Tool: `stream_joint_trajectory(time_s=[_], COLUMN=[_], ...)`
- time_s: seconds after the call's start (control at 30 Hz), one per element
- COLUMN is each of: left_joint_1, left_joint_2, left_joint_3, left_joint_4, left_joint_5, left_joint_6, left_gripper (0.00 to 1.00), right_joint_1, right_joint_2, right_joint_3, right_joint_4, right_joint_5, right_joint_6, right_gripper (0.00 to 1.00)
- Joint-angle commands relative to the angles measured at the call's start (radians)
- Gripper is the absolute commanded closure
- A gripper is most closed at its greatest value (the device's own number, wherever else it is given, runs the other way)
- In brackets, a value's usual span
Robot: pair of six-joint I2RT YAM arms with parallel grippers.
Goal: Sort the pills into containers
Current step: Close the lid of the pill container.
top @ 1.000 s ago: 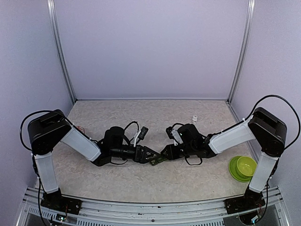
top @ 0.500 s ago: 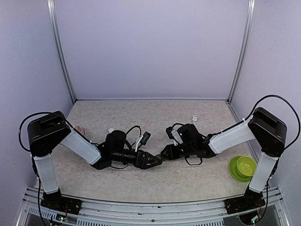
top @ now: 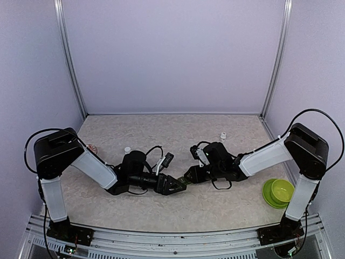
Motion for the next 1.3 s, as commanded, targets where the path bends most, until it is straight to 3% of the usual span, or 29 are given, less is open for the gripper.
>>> stream_joint_trajectory(time_s=[0.0,0.3,1.0,1.27], left_joint_1=[-0.01,-0.027,-0.005,0.025], left_joint_2=[0.04,0.045,0.079,-0.056], left_joint_3=[0.02,0.038,0.014,0.039], left_joint_4=[-0.043,-0.129,-0.156,-0.183], left_joint_5=[-0.011,-0.034,-0.063,-0.068], left_joint_6=[0.004,0.034,0.034,0.055], left_gripper=[0.01,0.01,0.01,0.01], right_joint_1=[0.011,0.011,0.012,0.012], right_joint_2=[0.029,0.03,0.044,0.03], right_joint_3=[-0.006,-0.005,0.0,0.009], right_joint_4=[-0.04,-0.047,-0.06,-0.065], right_joint_5=[0.018,0.018,0.016,0.006], right_joint_6=[-0.001,-0.001,-0.001,-0.001], right_gripper=[0.66,0.66,0.66,0.65])
